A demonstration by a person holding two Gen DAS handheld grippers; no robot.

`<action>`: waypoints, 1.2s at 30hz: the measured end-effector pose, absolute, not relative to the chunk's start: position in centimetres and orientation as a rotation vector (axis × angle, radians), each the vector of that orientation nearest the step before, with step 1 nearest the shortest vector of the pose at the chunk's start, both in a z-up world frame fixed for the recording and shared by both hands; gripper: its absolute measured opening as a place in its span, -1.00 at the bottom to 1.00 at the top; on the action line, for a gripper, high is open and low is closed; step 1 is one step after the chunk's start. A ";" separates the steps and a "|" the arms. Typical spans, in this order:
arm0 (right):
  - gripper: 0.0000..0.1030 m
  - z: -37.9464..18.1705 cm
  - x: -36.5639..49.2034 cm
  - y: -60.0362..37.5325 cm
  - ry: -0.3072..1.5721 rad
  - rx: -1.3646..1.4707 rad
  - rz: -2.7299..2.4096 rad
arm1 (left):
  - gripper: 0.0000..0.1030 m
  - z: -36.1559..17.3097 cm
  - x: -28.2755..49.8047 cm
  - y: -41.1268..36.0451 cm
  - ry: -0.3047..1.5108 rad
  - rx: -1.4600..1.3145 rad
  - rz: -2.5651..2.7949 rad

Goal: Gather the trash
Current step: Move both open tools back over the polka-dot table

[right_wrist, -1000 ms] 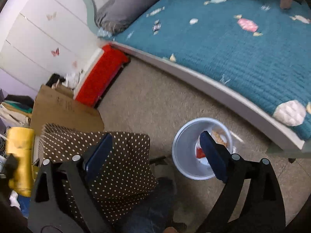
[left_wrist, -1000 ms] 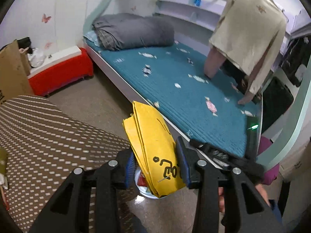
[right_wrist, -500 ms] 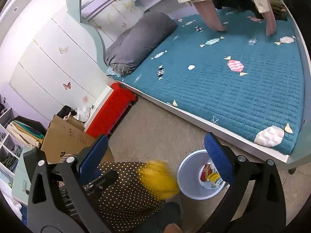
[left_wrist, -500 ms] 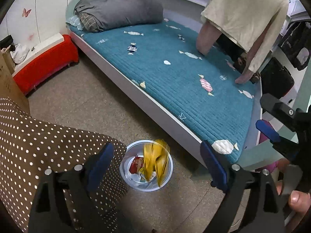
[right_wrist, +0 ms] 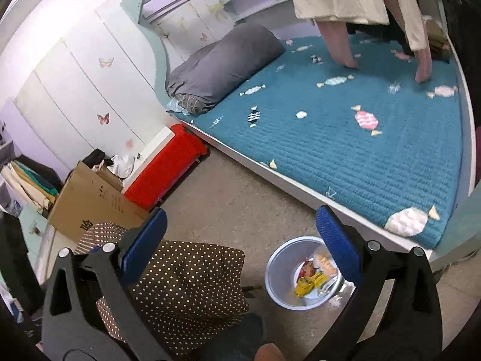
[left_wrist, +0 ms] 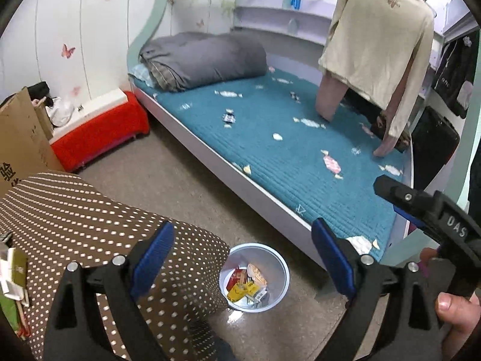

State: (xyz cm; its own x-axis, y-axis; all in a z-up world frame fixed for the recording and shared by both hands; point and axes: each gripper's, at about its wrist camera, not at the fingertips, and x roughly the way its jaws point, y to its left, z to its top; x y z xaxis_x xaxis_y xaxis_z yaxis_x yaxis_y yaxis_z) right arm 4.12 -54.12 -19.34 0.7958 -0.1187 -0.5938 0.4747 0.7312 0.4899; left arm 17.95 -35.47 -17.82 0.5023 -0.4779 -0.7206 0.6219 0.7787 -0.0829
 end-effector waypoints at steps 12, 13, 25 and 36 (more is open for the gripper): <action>0.88 -15.3 4.3 -49.3 0.561 0.553 -0.319 | 0.76 -13.6 15.1 -29.5 0.714 0.136 -0.639; 0.88 -15.0 4.5 -48.8 0.563 0.546 -0.309 | 0.76 -13.4 15.0 -28.9 0.710 0.131 -0.634; 0.88 -12.8 8.7 -40.0 0.598 0.471 -0.142 | 0.76 -11.7 14.9 -17.4 0.656 0.058 -0.485; 0.88 -12.9 11.7 -30.5 0.677 0.405 0.037 | 0.76 -12.3 14.1 -6.1 0.657 -0.034 -0.339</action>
